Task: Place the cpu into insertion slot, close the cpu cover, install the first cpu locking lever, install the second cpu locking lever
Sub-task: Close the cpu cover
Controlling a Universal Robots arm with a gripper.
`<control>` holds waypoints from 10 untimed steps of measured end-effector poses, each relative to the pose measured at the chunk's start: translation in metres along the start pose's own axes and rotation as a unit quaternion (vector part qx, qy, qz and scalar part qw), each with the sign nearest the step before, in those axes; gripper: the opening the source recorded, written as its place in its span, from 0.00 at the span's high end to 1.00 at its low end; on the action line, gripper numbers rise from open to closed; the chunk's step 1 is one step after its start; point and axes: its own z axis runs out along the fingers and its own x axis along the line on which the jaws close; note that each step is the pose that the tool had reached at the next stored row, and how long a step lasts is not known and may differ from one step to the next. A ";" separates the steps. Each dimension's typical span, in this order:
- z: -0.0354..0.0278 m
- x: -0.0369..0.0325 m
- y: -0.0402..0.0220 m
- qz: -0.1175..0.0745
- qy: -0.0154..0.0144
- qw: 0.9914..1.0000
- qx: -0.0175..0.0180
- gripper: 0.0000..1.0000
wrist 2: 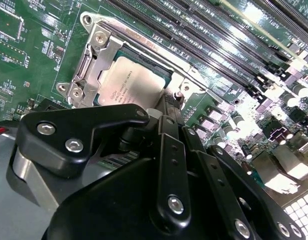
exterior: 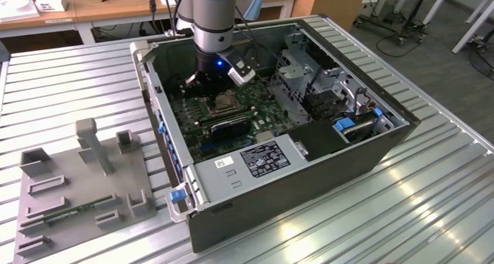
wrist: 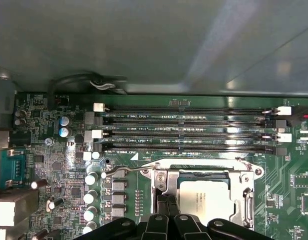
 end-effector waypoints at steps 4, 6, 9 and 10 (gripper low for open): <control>-0.0041 0.0001 0.0002 0.000 0.000 1.000 0.000 0.89; -0.0055 0.0000 0.0003 0.000 0.000 1.000 0.000 0.89; -0.0083 0.0000 0.0004 0.000 0.000 1.000 0.000 0.89; -0.0094 0.0000 0.0004 0.000 0.000 1.000 0.000 0.89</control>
